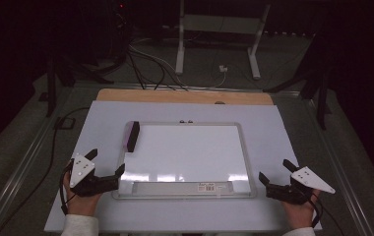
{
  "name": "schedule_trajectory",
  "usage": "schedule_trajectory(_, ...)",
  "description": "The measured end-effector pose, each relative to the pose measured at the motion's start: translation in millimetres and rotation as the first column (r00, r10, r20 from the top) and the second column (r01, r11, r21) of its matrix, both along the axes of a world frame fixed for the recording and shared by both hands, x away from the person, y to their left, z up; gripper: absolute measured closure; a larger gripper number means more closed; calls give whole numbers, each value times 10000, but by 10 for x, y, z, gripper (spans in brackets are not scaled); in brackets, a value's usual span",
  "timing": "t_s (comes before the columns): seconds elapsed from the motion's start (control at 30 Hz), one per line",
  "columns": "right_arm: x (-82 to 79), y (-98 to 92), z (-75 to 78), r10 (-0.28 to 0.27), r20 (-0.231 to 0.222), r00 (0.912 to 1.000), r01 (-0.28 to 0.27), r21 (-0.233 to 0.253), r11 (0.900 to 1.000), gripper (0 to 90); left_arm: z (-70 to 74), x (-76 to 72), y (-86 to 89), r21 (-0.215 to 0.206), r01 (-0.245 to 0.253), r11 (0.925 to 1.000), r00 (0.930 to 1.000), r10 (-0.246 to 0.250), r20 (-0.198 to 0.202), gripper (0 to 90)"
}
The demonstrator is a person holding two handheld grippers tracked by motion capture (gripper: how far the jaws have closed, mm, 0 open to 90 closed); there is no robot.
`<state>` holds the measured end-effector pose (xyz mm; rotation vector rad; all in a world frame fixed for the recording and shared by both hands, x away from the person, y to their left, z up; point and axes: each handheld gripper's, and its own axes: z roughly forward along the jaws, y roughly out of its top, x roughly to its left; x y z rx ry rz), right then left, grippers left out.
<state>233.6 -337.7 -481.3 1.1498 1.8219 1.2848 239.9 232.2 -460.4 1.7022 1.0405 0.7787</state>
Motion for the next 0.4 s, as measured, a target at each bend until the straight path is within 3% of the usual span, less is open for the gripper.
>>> schedule_trajectory(0.4,3,-36,-7,-243,-96,9997,242,-22,9997,0,0,-21,74,-136,-177,9998,9998,178,73,7)
